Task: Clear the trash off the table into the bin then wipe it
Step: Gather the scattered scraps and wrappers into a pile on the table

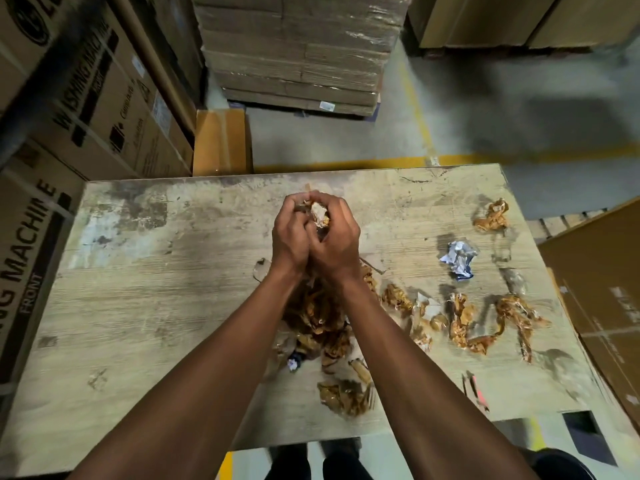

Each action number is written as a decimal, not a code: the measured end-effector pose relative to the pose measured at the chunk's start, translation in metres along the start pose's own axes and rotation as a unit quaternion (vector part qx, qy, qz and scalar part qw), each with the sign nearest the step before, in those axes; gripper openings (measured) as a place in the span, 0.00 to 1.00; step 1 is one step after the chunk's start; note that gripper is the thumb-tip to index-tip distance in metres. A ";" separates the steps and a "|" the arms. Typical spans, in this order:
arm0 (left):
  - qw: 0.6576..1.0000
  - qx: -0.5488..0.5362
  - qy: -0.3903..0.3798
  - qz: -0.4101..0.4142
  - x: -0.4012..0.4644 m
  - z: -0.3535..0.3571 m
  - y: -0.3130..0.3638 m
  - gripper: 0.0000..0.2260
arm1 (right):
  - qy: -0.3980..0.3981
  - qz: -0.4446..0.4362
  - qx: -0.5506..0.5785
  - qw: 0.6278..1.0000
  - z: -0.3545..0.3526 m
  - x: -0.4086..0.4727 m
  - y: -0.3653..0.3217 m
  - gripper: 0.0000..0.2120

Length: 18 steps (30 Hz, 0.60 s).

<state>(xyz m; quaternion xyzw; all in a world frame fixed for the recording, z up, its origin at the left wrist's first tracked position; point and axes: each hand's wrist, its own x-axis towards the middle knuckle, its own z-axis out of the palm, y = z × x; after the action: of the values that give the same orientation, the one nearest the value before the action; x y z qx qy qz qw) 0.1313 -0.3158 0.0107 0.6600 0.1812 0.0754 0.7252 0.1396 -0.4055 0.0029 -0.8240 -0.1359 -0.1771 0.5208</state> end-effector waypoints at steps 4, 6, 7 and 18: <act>0.995 0.093 0.017 0.018 -0.028 -0.021 -0.009 0.16 | -0.033 -0.011 -0.032 0.999 0.009 -0.036 0.003 0.22; 0.990 0.135 0.016 0.027 -0.038 -0.029 -0.019 0.15 | -0.051 0.002 -0.050 0.997 0.015 -0.053 0.008 0.24; 0.987 0.158 0.016 0.031 -0.042 -0.034 -0.025 0.14 | -0.061 0.011 -0.059 0.996 0.017 -0.060 0.011 0.25; 0.944 0.325 -0.036 0.050 -0.051 -0.063 -0.095 0.24 | -0.154 0.046 -0.242 0.957 0.027 -0.116 0.041 0.28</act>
<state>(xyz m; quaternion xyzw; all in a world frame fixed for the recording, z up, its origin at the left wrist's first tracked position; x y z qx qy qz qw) 0.0490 -0.2866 -0.0787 0.8701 0.1366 0.0244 0.4729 0.0558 -0.4026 -0.0916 -0.9480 -0.1298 -0.0511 0.2861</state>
